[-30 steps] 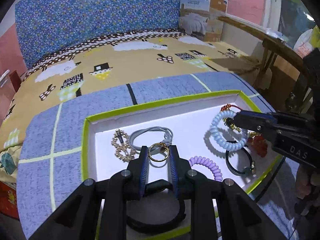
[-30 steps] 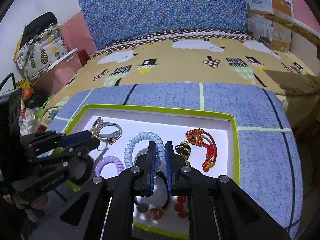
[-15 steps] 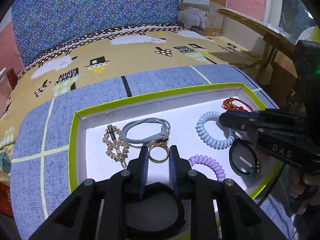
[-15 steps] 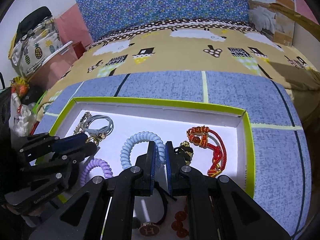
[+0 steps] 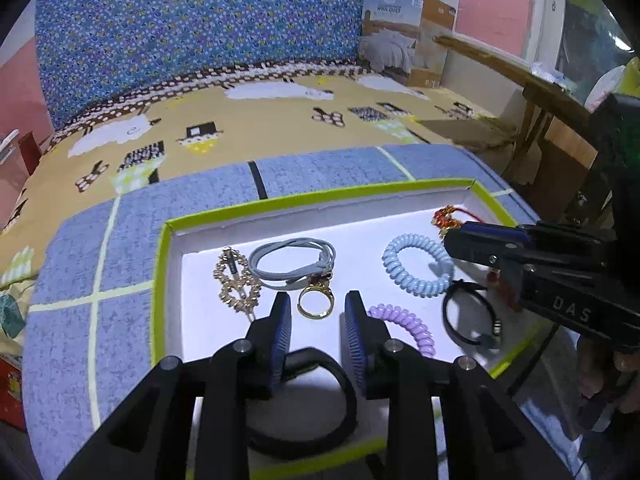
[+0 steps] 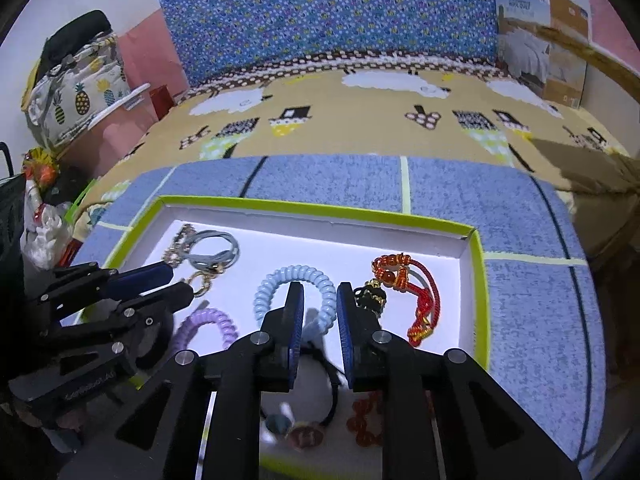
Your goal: Organize jewelry
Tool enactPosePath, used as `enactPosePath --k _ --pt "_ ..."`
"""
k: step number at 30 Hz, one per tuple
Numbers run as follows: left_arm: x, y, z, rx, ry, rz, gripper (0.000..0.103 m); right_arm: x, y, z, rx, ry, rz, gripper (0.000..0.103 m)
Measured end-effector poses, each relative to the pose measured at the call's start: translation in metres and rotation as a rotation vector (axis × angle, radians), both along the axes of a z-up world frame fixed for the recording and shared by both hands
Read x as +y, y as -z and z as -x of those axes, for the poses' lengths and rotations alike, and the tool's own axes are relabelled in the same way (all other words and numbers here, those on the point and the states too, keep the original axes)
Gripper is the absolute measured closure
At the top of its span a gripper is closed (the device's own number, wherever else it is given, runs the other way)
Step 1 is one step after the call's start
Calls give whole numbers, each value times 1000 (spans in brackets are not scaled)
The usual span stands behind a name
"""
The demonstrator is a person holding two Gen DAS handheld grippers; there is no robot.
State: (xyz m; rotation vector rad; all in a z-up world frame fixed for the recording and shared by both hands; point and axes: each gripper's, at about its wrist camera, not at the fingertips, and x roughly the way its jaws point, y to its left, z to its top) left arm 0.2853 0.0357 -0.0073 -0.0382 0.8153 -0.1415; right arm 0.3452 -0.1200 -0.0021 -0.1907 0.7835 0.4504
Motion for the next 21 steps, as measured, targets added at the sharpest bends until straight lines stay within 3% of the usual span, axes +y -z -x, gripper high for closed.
enactPosePath --k 5,12,21 --pt "2 -19 33 -62 -29 8 74 -9 -17 35 -57 -10 -21 73" --pt "-1 -37 93 -146 -72 22 74 -26 -29 100 -123 -23 -53 73" --pt "-11 -38 162 -194 -114 20 74 -45 -28 176 -201 -30 -67 73"
